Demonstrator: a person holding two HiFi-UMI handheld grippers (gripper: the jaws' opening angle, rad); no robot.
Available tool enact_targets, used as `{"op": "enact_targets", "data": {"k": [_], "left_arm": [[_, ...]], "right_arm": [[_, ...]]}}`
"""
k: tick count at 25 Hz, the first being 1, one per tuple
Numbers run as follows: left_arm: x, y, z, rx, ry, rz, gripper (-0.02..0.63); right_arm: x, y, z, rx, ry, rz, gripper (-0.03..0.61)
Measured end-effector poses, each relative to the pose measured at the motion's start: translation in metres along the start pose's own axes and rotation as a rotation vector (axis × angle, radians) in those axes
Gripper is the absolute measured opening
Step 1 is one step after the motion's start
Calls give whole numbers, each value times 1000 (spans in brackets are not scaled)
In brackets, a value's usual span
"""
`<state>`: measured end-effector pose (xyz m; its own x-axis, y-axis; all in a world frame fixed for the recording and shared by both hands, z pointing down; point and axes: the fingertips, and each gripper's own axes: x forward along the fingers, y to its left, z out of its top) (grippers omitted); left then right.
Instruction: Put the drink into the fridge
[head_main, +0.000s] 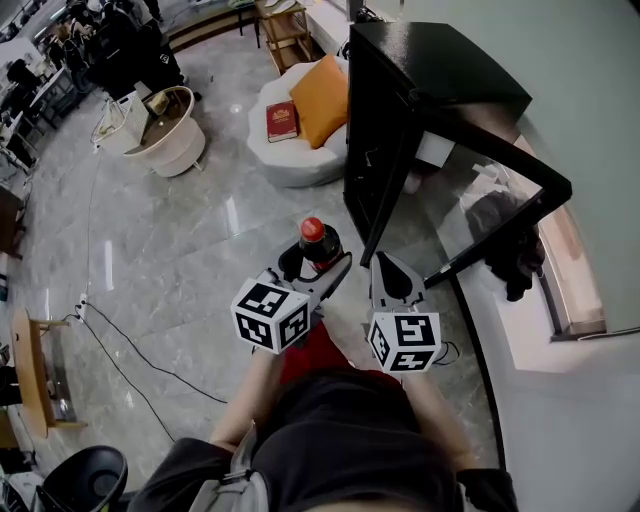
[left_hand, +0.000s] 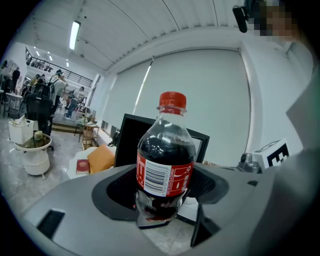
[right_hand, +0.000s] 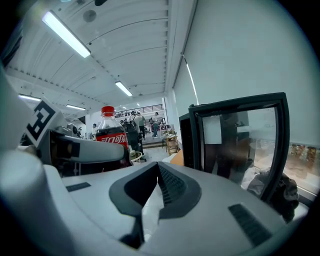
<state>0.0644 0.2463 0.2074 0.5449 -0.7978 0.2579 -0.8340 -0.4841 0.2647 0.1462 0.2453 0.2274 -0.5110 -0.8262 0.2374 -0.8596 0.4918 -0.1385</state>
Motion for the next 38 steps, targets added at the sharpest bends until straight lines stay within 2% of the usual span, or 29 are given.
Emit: {"op": "enact_targets", "data": {"k": [9,22,27,31,38], "left_arm": [[47,83,17,-17,31,-60,322],[118,203,54,-1,92,-176,322],[140,231,69,25,111,-252,322],[161,245,75,17,119,-314,322],[199,254,70,70,140,-356,322]], "right_arm": [[87,1,10,14,5,-52,17],[224,-3,30,60,48,-193,17],[255,-6,35,72,69,-287,17],[274,-16,30,76,85,-346,17],[297,-42,25,89,99,-424,17]]}}
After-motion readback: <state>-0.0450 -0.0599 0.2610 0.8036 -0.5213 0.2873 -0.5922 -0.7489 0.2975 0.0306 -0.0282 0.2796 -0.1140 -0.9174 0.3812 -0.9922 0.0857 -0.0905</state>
